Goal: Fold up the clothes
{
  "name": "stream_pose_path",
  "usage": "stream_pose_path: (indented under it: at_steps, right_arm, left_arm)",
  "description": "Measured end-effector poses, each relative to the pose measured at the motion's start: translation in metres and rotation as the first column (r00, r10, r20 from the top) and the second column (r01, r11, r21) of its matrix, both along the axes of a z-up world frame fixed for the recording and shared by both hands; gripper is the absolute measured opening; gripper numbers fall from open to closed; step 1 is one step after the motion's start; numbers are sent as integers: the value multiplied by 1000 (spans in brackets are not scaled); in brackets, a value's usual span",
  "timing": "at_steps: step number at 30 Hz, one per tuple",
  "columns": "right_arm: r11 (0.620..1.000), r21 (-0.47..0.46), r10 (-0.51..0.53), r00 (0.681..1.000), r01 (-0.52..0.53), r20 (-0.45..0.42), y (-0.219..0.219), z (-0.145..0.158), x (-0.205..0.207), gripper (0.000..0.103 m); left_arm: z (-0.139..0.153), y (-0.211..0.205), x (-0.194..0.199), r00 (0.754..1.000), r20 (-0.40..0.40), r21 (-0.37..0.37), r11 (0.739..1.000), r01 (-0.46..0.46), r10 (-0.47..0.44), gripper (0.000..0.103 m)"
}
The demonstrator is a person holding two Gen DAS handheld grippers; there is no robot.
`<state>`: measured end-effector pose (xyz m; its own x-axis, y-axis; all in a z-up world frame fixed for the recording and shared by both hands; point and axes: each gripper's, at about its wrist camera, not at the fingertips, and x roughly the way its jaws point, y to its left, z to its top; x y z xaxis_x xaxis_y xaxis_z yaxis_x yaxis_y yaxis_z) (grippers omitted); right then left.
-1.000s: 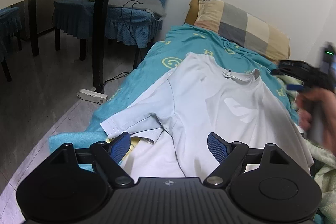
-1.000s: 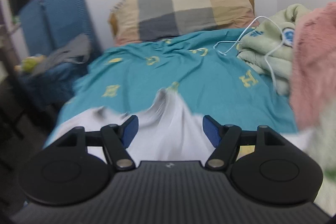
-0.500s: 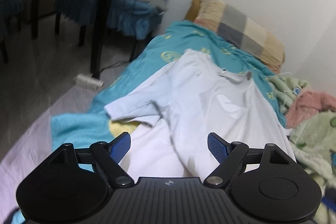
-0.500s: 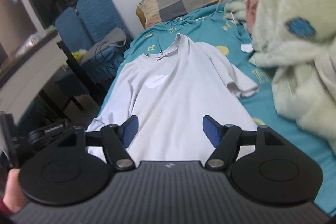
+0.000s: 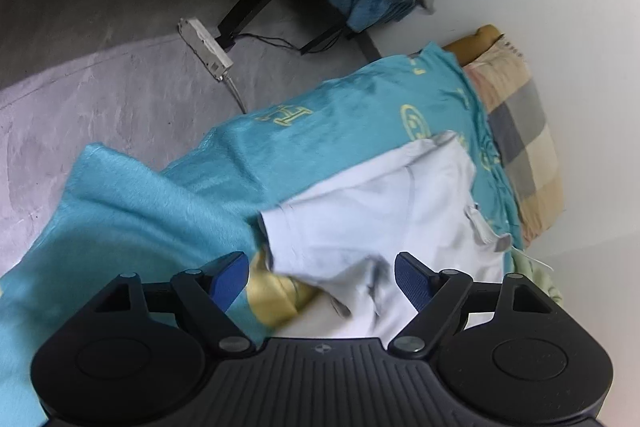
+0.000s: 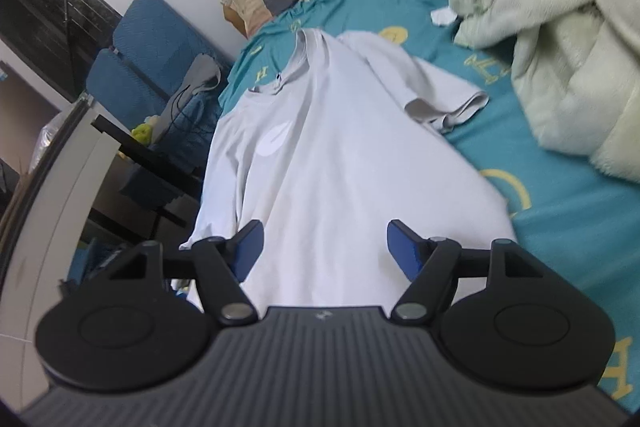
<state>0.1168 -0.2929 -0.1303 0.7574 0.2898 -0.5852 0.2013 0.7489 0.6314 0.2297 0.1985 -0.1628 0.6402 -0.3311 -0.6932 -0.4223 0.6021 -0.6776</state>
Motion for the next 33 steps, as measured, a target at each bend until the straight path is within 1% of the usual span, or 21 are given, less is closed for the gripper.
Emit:
stream_pose_path:
  at_steps: [2, 3, 4, 5, 6, 7, 8, 11, 13, 14, 16, 18, 20, 22, 25, 26, 28, 29, 30, 31, 33]
  right_arm:
    - [1000, 13, 0, 1000, 0, -9, -2, -4, 4, 71]
    - [1000, 22, 0, 1000, 0, -17, -2, -7, 6, 71]
    - [1000, 31, 0, 1000, 0, -25, -2, -10, 8, 71]
    - [999, 44, 3, 999, -2, -36, -2, -13, 11, 72]
    - [998, 58, 8, 999, -5, -46, -2, -16, 13, 72]
    - [997, 70, 11, 998, -7, -56, -1, -19, 14, 72]
    - [997, 74, 13, 998, -9, -63, 0, -21, 14, 72]
    - [997, 78, 17, 997, -11, -78, 3, -24, 15, 72]
    - [997, 75, 17, 996, -11, -83, 4, -24, 15, 72]
    - [997, 74, 17, 996, -11, -85, 4, -24, 15, 72]
    - [997, 77, 12, 996, -6, -89, 2, -25, 14, 72]
    - [997, 78, 13, 996, -6, -90, 2, -25, 14, 72]
    - [997, 78, 13, 996, -5, -91, 2, -25, 13, 72]
    - [997, 79, 13, 996, -5, -91, 2, -25, 13, 72]
    - [997, 80, 13, 996, -5, -93, 1, -24, 13, 72]
    - [997, 80, 13, 996, -5, -93, 1, -24, 12, 72]
    - [997, 78, 11, 996, -4, -94, 2, -24, 12, 72]
    - [997, 81, 10, 996, -3, -93, 1, -24, 11, 72]
    - [996, 84, 10, 996, -2, -92, 0, -24, 11, 72]
    - [996, 88, 9, 996, -1, -91, -1, -24, 11, 72]
    - [996, 89, 7, 996, 1, -89, -1, -24, 11, 72]
  left_arm:
    - [-3, 3, 7, 999, 28, 9, 1000, -19, 19, 78]
    - [-4, 5, 10, 999, 34, 9, 1000, -18, 17, 70]
    - [-6, 6, 14, 999, 39, 14, 1000, -14, 13, 54]
    - [-7, 6, 18, 999, 40, 29, 1000, -8, 7, 46]
    - [-8, 5, 22, 999, 40, 50, 999, -3, 1, 32]
    - [-9, 3, 25, 999, 46, 69, 998, 3, -6, 24]
    - [-7, 0, 28, 998, 55, 94, 996, 10, -15, 10]
    - [10, -15, 29, 994, 102, 213, 977, 25, -48, 7]
    - [35, -34, 27, 977, 182, 335, 941, 45, -111, 7]
    - [47, -47, 24, 961, 226, 381, 922, 63, -159, 6]
    - [66, -74, 16, 914, 300, 441, 889, 120, -272, 6]
    - [76, -105, 8, 858, 335, 482, 854, 197, -388, 6]
    - [72, -138, 3, 810, 310, 516, 804, 296, -498, 6]
    - [62, -171, -1, 761, 259, 548, 739, 392, -595, 6]
    - [35, -203, -6, 711, 169, 587, 649, 484, -682, 8]
    - [28, -207, -6, 705, 144, 590, 632, 502, -695, 9]
    - [21, -208, -5, 703, 131, 574, 631, 521, -699, 19]
    - [22, -204, -6, 706, 141, 566, 642, 517, -694, 22]
    - [25, -199, -7, 714, 158, 558, 658, 505, -682, 31]
    - [29, -193, -8, 724, 178, 547, 679, 490, -666, 38]
    - [40, -177, -12, 757, 241, 496, 748, 442, -607, 56]
